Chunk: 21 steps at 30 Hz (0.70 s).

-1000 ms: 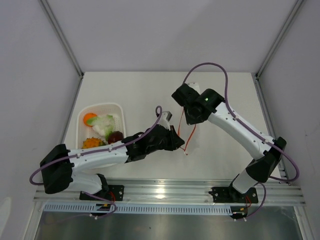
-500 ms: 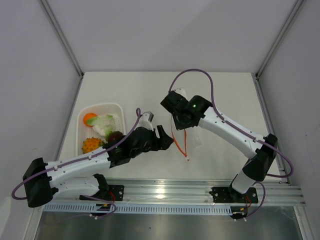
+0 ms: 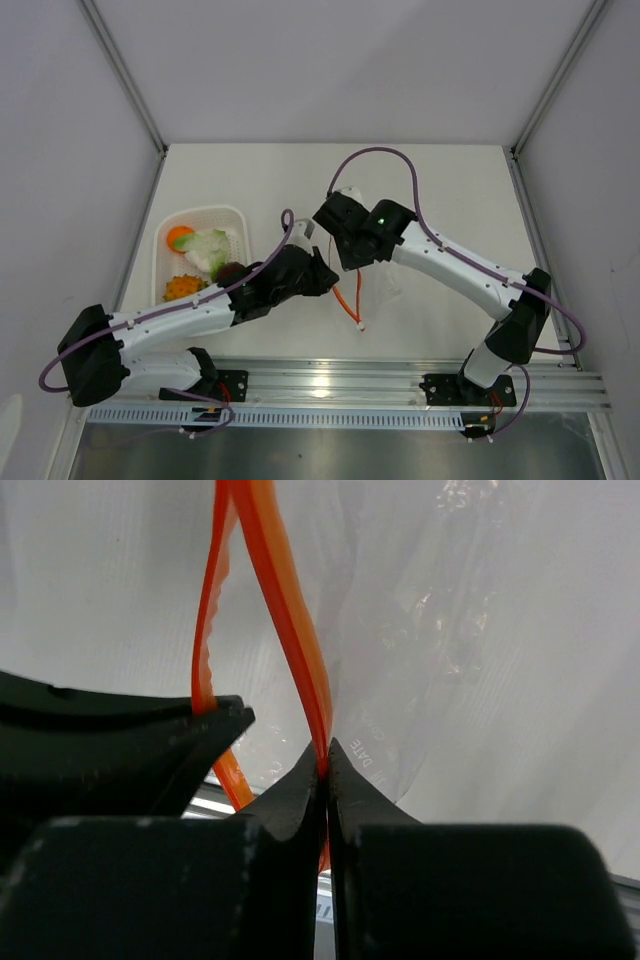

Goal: Place the food in the zip-top bag and seal the zipper
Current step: Open the zipper of the food storage bag.

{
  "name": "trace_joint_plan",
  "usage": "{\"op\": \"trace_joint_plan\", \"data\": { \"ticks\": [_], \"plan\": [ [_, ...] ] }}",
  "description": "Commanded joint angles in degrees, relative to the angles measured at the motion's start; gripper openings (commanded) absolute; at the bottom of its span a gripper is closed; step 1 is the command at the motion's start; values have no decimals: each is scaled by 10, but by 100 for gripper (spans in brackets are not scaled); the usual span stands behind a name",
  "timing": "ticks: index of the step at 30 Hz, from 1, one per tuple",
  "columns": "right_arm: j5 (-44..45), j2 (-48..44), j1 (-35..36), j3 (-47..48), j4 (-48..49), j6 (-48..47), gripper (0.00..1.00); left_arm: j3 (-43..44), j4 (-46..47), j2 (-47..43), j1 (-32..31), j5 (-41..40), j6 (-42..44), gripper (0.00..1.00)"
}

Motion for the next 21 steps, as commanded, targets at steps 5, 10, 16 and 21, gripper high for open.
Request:
{"op": "trace_joint_plan", "data": {
  "ticks": [5, 10, 16, 21],
  "plan": [
    [7, -29, 11, -22, -6, 28, 25, 5, 48, 11, 35, 67, -13, 1],
    [16, -31, 23, -33, -17, 53, 45, 7, 48, 7, 35, 72, -36, 1],
    [38, -32, 38, -44, -30, 78, 39, -1, 47, -10, 35, 63, -57, 1],
    [58, -51, 44, -77, -25, 101, 0, -17, 47, -26, 36, 57, -61, 0]
  ]
}}
